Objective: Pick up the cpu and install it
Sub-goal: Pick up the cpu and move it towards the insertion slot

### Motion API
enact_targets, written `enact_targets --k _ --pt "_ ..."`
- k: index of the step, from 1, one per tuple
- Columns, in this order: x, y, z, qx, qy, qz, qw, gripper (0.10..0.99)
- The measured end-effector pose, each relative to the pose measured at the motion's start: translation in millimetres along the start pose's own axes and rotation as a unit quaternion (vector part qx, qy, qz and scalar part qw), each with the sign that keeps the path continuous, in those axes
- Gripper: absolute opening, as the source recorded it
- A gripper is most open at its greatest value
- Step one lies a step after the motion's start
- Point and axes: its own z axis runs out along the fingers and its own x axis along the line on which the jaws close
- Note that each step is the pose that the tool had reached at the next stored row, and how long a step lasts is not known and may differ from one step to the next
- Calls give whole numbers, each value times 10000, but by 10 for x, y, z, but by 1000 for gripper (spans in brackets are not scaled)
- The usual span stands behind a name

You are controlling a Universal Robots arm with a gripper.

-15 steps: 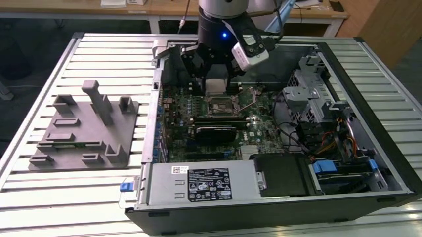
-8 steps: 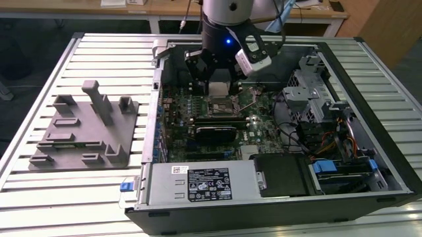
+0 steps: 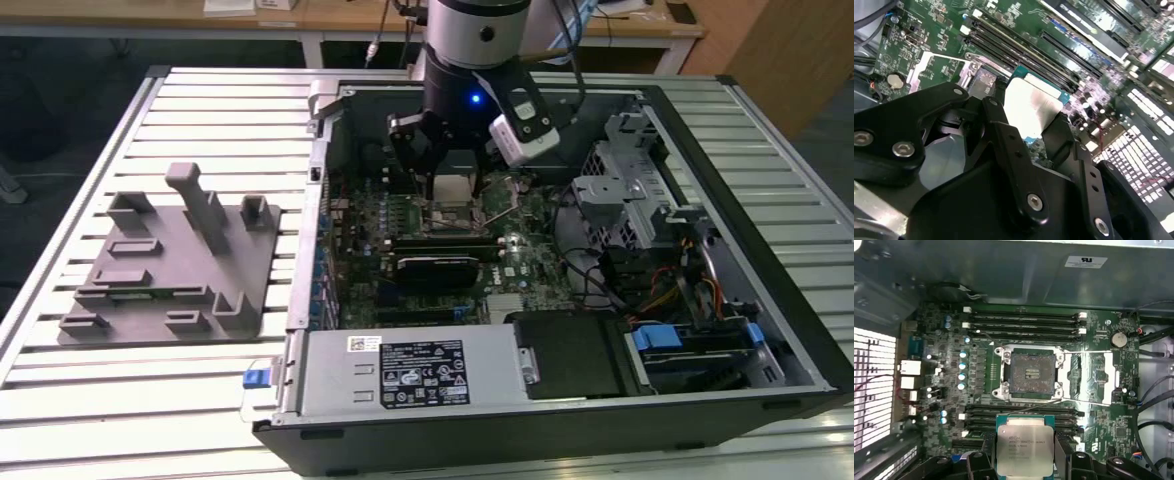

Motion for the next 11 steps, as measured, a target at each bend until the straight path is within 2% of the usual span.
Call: enact_targets --k 11 --pt "-75 112 207 -1 21 1 10000 545"
